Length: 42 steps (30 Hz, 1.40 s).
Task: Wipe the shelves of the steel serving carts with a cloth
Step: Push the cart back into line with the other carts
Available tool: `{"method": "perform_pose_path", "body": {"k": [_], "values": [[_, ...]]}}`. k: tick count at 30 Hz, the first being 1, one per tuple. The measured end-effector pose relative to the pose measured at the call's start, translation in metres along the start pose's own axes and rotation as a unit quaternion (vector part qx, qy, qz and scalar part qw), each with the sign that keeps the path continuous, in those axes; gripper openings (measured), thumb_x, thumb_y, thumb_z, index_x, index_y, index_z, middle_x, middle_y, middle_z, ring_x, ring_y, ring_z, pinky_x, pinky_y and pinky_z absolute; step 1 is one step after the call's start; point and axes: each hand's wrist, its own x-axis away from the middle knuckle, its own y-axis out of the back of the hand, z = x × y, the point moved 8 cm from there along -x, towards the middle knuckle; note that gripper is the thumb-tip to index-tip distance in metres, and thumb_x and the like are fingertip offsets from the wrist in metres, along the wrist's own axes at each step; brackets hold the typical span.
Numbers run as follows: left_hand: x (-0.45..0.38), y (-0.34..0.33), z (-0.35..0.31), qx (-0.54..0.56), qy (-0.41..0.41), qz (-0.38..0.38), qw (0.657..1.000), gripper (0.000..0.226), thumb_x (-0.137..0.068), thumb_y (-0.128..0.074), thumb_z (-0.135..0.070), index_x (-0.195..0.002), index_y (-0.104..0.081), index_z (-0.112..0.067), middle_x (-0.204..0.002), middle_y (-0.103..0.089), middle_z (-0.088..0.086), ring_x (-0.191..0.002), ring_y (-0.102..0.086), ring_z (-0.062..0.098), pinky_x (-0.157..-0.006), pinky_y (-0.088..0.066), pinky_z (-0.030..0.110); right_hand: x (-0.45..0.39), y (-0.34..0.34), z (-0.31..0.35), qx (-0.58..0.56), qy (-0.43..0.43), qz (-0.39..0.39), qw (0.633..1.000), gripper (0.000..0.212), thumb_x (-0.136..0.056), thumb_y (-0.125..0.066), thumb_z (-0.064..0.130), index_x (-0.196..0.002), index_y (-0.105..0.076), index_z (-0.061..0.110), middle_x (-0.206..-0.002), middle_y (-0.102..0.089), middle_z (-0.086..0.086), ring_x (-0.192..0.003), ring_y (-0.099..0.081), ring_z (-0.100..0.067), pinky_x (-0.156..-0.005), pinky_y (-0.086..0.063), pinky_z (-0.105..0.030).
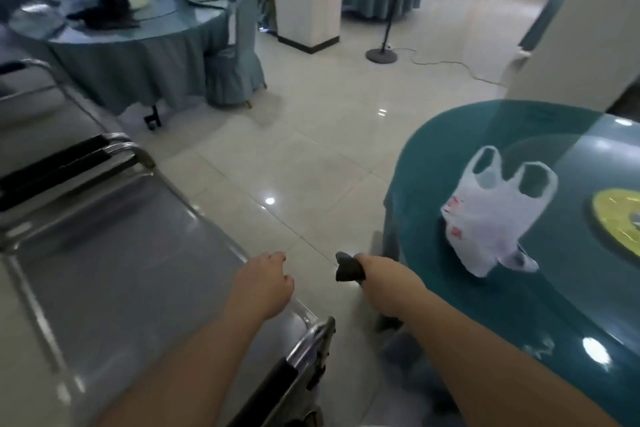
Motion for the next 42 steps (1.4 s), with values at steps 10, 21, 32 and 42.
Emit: {"method": "perform_pose_path", "body": {"k": [10,21,32,42], "values": [[-0.006,-0.002,0.113,0.074,0.233,-0.002,0.97,0.051,-0.107,-0.044,-0.034,-0.156,-0.044,-0.019,-0.156,-0.048,0.008,-0.139,-0.05,0.029,-0.111,-0.041,0.038,-0.14,-0.013,0.128,0.127,0.223,0.089,0.962,0.016,-0.103,-0.05,0.03,-0.119,-0.054,0.031,-0.097,-0.062,0.004,-0.09,-0.065,-0.024,-0.081,-0.057,-0.042],[0.107,-0.013,0.127,0.161,0.53,-0.047,0.831,0.046,-0.102,-0.049,-0.036,-0.144,-0.053,-0.019,-0.144,-0.058,0.009,-0.13,-0.057,0.031,-0.106,-0.047,0.039,-0.162,-0.072,0.265,0.292,0.476,0.221,0.799,0.031,-0.104,-0.055,0.021,-0.135,-0.056,0.019,-0.132,-0.064,-0.006,-0.118,-0.063,-0.026,-0.094,-0.047,-0.033],[0.165,-0.052,0.132,0.216,0.619,-0.093,0.749,0.041,-0.105,-0.041,-0.042,-0.139,-0.053,-0.023,-0.132,-0.06,0.001,-0.115,-0.058,0.022,-0.097,-0.049,0.038,-0.08,-0.154,0.324,0.367,0.596,0.257,0.666,0.027,-0.103,-0.056,0.022,-0.13,-0.057,0.026,-0.124,-0.065,-0.004,-0.111,-0.064,-0.029,-0.09,-0.052,-0.04],[0.148,-0.077,0.134,0.269,0.7,-0.092,0.656,0.047,-0.105,-0.042,-0.041,-0.147,-0.046,-0.021,-0.144,-0.053,0.005,-0.129,-0.052,0.026,-0.107,-0.045,0.045,-0.094,-0.2,0.366,0.433,0.648,0.295,0.553,0.026,-0.103,-0.055,0.028,-0.129,-0.058,0.027,-0.126,-0.066,-0.009,-0.113,-0.064,-0.03,-0.101,-0.05,-0.045]]}}
